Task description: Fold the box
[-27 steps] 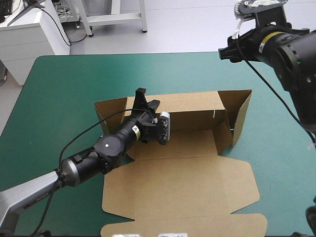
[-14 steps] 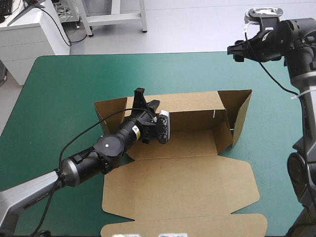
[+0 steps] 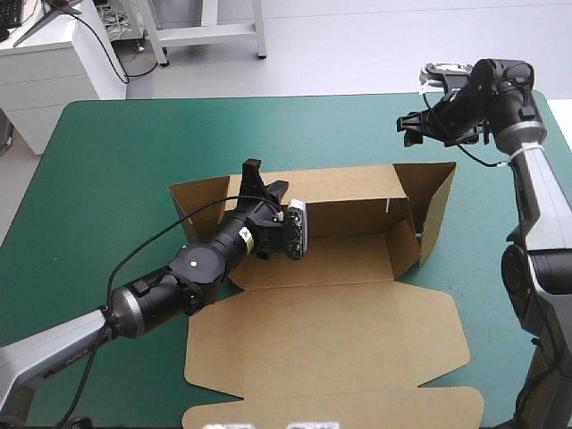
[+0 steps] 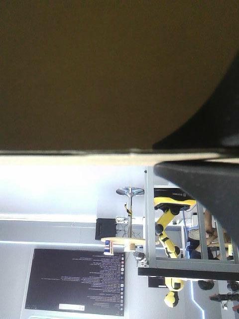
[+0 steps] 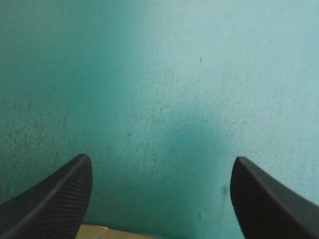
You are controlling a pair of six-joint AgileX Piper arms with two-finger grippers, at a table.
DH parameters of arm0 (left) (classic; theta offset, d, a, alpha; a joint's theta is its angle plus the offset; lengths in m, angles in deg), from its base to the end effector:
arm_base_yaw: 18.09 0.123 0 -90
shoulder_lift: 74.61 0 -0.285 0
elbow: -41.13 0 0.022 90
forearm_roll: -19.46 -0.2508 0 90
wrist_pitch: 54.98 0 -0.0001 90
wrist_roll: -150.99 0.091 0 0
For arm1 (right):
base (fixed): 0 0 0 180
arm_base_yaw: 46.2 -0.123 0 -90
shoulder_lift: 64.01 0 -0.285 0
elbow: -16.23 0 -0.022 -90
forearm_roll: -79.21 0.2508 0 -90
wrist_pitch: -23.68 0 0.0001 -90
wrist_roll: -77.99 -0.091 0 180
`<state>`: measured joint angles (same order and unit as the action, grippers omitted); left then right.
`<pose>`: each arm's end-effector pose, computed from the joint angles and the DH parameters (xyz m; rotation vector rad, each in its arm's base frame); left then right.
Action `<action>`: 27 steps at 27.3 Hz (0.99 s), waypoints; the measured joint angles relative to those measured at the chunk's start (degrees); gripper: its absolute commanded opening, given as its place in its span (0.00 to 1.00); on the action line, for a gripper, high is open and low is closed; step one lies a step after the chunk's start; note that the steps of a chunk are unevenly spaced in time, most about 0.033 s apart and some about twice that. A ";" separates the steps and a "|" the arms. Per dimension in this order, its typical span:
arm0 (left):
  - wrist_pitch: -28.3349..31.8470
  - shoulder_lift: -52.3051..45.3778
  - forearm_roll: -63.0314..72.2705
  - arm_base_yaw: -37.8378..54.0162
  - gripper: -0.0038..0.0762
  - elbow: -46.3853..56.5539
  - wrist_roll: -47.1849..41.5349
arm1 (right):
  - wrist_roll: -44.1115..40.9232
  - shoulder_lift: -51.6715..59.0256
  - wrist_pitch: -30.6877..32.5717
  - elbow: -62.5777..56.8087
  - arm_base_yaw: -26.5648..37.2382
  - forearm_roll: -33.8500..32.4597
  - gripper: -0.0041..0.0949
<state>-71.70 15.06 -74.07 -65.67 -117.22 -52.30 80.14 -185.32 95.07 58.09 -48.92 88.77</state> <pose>0.2364 -0.2198 0.3071 1.5582 1.1677 0.5455 0.4335 0.0349 0.3557 -0.0956 2.6236 0.2297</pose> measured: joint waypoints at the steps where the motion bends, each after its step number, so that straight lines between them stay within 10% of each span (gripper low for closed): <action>1: -0.48 0.00 0.00 0.00 0.04 0.00 -0.05 | 0.14 0.74 0.00 -2.26 0.00 0.02 0.74; 27: -0.70 0.00 0.00 -0.11 0.04 0.19 -3.07 | 2.11 21.06 -2.44 -31.09 0.15 -0.85 0.72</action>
<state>-72.40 15.06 -74.07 -65.78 -117.03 -55.37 82.25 -164.27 92.63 27.00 -48.77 87.92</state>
